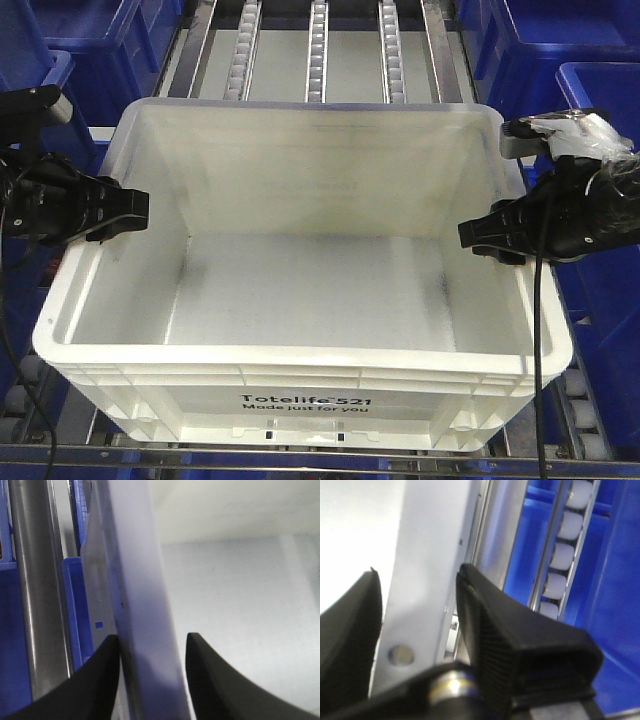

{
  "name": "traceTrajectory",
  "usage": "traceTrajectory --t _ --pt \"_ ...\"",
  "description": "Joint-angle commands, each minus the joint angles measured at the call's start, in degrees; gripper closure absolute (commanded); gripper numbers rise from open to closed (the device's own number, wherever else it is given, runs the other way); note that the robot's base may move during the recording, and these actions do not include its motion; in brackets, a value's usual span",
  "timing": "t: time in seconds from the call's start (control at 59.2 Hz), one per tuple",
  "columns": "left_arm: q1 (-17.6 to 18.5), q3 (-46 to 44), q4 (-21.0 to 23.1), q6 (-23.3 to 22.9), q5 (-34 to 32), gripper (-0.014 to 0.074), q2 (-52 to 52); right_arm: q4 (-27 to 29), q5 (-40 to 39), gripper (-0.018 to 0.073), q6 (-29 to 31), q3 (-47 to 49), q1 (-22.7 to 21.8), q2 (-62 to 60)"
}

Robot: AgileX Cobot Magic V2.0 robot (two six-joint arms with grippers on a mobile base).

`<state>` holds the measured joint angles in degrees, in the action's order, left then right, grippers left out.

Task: Move bin from left to right shelf
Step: 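Pull the gripped tote toward the robot off the roller shelf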

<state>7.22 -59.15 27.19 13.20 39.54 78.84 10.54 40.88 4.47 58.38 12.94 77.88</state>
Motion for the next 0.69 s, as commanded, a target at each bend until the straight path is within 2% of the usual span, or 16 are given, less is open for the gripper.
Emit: traceTrajectory --t 0.0,0.152,0.304,0.439,0.675 --pt "0.44 -1.49 1.75 1.28 -0.57 0.0606 -1.03 0.64 -3.77 0.0569 0.63 1.7 0.08 -1.36" --pt "0.44 -1.49 2.78 1.45 -0.62 0.0606 -1.03 0.64 -3.77 0.0566 0.63 1.7 0.08 -1.36" --pt "0.44 -1.49 3.2 4.72 -1.06 0.0604 -1.03 0.64 -4.15 0.0567 0.63 1.7 0.08 -1.41" --pt "0.44 -1.49 3.46 4.58 -1.22 0.0604 -1.22 0.96 -4.5 0.0567 0.7 1.7 0.08 -1.67" --pt "0.44 -1.49 7.76 4.77 -2.33 0.0603 -3.7 1.08 -5.3 0.0567 0.7 1.7 0.26 -3.95"
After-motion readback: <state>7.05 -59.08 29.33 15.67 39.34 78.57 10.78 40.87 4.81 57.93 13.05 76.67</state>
